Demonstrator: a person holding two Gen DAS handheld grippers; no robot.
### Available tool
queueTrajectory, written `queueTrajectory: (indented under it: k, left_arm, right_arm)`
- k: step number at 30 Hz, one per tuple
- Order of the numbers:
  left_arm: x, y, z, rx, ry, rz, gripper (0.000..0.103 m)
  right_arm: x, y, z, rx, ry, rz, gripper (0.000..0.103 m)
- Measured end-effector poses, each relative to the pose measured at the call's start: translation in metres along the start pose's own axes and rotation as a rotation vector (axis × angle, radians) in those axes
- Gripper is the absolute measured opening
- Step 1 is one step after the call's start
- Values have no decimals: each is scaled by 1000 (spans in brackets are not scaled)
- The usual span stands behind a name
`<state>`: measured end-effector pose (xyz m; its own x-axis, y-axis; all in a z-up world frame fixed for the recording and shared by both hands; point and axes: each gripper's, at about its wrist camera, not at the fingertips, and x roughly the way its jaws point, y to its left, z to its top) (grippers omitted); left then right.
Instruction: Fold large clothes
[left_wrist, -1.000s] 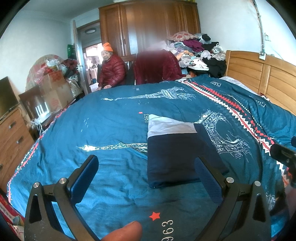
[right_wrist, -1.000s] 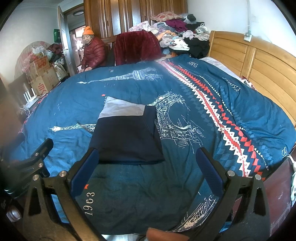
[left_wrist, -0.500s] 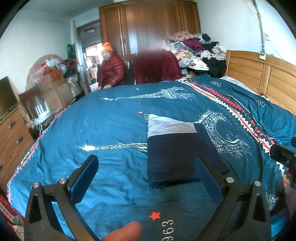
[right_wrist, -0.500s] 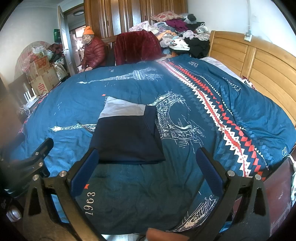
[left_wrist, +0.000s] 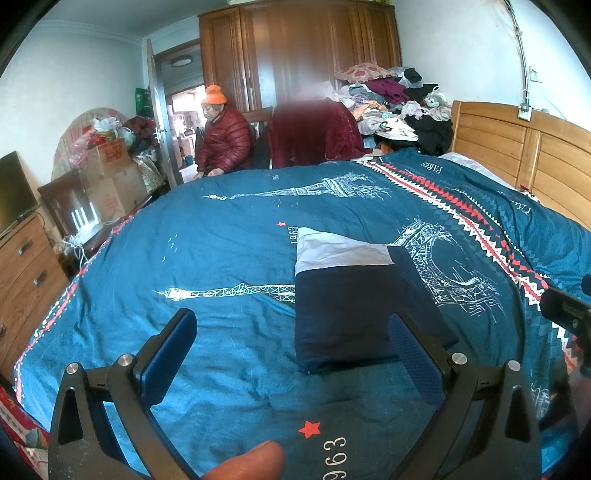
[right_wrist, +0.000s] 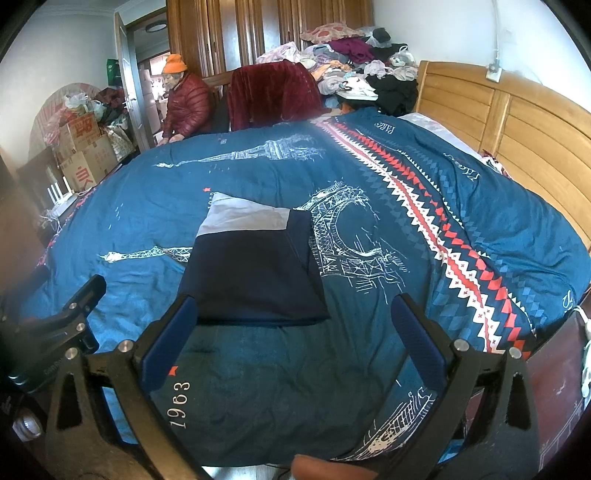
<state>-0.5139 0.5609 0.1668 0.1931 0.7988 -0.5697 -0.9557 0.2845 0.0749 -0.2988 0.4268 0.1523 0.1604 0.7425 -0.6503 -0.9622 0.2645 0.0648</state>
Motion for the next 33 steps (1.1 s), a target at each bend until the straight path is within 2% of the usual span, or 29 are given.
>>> queueTrajectory:
  k: [15, 22, 33]
  left_arm:
    - [-6, 0, 0, -15, -16, 7, 103]
    - [-20, 0, 6, -13, -81, 18, 103]
    - [-15, 6, 12, -37, -62, 14, 103]
  right_arm:
    - [-6, 1, 1, 1, -12, -10, 103]
    - [-3, 2, 5, 6, -6, 55, 103]
    - [-2, 9, 7, -11, -8, 44, 103]
